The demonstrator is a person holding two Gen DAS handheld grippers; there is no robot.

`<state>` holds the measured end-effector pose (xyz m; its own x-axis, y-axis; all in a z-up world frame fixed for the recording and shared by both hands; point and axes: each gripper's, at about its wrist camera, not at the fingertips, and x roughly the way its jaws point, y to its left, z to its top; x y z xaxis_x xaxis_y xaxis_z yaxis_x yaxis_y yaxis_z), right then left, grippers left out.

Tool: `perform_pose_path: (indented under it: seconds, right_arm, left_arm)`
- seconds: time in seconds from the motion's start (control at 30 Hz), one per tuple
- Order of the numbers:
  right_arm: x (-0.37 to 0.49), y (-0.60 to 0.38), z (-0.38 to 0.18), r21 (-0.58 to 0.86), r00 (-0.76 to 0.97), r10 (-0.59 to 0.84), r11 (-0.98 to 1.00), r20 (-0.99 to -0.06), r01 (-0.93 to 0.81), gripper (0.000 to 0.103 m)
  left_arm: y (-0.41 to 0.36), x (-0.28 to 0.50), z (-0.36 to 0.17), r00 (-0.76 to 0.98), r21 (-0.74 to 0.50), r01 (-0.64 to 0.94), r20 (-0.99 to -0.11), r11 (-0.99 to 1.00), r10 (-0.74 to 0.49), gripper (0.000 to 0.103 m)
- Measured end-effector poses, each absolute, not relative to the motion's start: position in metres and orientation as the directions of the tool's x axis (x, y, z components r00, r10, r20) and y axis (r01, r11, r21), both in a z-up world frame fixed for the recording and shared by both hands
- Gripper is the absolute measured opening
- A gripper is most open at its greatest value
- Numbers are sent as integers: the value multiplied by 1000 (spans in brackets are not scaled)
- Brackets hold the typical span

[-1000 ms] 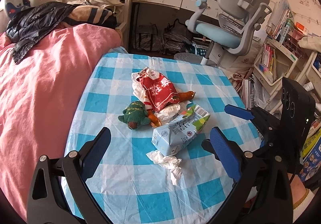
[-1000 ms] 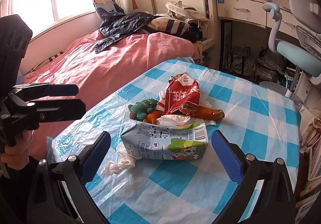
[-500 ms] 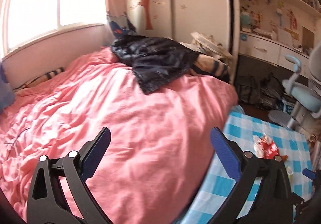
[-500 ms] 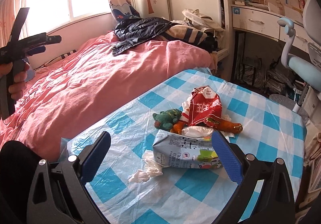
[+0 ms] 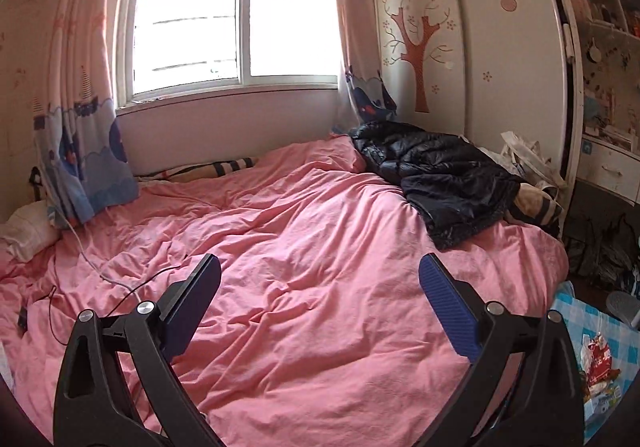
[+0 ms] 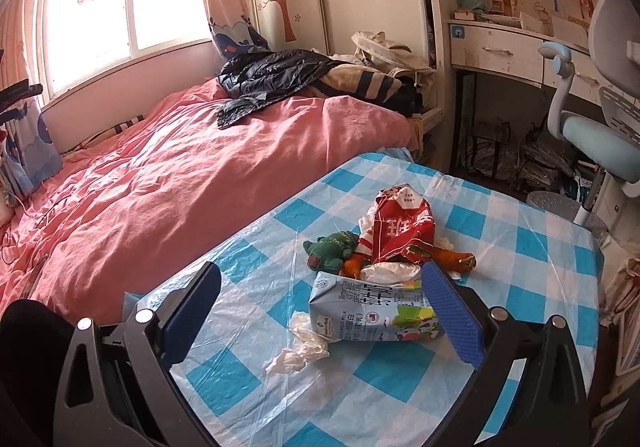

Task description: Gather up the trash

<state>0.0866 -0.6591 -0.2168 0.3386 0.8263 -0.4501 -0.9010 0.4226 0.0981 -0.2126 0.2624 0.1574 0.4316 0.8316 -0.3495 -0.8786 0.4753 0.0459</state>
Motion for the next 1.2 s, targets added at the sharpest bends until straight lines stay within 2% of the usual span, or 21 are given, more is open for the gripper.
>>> perform_pose_path:
  seconds: [0.5, 1.2]
  right_arm:
    - [114, -671, -231, 203, 395, 805, 519, -443, -830, 97]
    - [122, -675, -240, 232, 395, 796, 536, -459, -812, 97]
  left_arm:
    - [316, -303, 185, 286, -1, -953, -325, 302, 901, 96]
    - [319, -309, 185, 276, 4, -956, -325, 293, 905, 96]
